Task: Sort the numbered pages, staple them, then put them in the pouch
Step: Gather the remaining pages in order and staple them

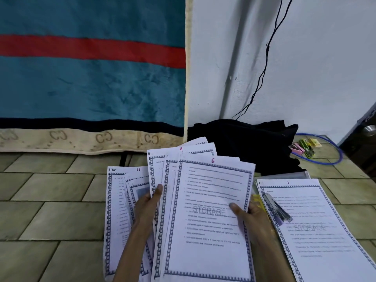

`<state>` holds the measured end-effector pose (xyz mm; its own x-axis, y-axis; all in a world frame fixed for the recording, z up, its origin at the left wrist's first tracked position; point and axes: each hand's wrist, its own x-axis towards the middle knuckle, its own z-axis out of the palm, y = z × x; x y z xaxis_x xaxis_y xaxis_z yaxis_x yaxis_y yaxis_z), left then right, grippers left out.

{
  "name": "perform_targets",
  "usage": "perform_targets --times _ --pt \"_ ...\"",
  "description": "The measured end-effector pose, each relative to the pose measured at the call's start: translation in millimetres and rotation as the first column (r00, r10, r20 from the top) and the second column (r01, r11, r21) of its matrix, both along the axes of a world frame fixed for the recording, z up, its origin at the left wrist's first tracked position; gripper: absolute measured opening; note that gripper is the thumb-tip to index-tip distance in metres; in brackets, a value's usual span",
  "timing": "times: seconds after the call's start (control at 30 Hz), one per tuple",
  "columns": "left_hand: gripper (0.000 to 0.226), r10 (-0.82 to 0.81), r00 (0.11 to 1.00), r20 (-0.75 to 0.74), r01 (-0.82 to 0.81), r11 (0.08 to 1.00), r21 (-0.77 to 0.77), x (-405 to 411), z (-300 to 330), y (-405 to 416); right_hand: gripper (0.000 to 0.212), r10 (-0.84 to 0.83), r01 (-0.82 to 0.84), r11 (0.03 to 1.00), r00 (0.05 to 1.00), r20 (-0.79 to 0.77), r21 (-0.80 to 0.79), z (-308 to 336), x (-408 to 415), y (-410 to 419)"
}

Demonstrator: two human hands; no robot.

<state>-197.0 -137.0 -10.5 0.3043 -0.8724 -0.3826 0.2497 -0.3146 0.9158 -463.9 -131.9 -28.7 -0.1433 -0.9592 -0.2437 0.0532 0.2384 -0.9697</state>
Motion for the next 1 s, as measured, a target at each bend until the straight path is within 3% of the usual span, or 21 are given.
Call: perform_targets --times 0.13,0.3,0.4,0.53,0.6,0.67,0.73,0.8,0.87,0.93,1.0 --pt "0.030 0.004 1.000 -0.009 -0.004 1.000 -0.019 0.3 -2.0 -1.1 0.019 -0.063 0.063 0.998 0.998 -0.014 -0.025 -4.8 0.8 0.1" --pt "0.053 0.114 0.988 0.108 -0.088 0.971 -0.221 4.0 -1.8 -3.2 0.020 -0.097 0.099 0.995 0.994 0.053 -0.029 -4.9 1.9 0.7" --pt "0.055 0.097 0.974 0.203 -0.038 0.960 -0.277 6.8 -4.7 -4.2 0.025 -0.113 0.116 0.993 0.985 0.129 -0.011 -3.7 1.7 -0.3" --pt "0.067 0.040 0.974 0.224 0.048 0.927 -0.373 3.7 -0.2 -4.0 0.026 -0.122 0.125 0.992 0.965 0.233 0.004 -5.7 1.1 -1.2" --pt "0.047 -0.018 0.950 0.311 0.131 0.929 -0.347 0.3 4.1 -6.3 0.024 -0.103 0.105 0.994 0.980 0.172 -0.006 -6.5 0.4 -1.5" --pt "0.029 -0.080 0.944 0.319 0.173 0.947 -0.273 -3.0 6.1 -7.0 0.036 -0.078 0.081 0.997 0.989 0.127 -0.020 -6.9 -0.7 -1.4" --pt "0.032 -0.135 0.958 0.254 0.187 0.964 -0.191 -4.1 7.8 -5.4 0.067 -0.060 0.064 0.997 0.991 0.119 -0.031 -7.0 -1.6 -0.3" --pt "0.024 -0.172 0.940 0.293 0.224 0.963 -0.152 -2.8 5.6 -7.8 0.082 -0.064 0.068 0.997 0.991 0.116 -0.035 -9.9 -2.1 -0.7" --pt "0.016 -0.176 0.930 0.322 0.224 0.967 -0.120 -1.2 1.6 -8.7 0.076 -0.061 0.065 0.998 0.991 0.120 -0.023 -8.3 -2.6 -0.6" --pt "0.032 -0.109 0.957 0.269 0.146 0.982 -0.121 -0.1 -1.6 -9.0 0.049 -0.045 0.047 0.999 0.991 0.130 -0.011 -5.9 -1.1 -1.9" --pt "0.025 -0.025 0.984 0.174 0.045 0.993 -0.113 -0.5 1.0 -9.1 0.027 -0.044 0.043 0.999 0.994 0.097 0.018 -4.2 -0.8 -3.3"
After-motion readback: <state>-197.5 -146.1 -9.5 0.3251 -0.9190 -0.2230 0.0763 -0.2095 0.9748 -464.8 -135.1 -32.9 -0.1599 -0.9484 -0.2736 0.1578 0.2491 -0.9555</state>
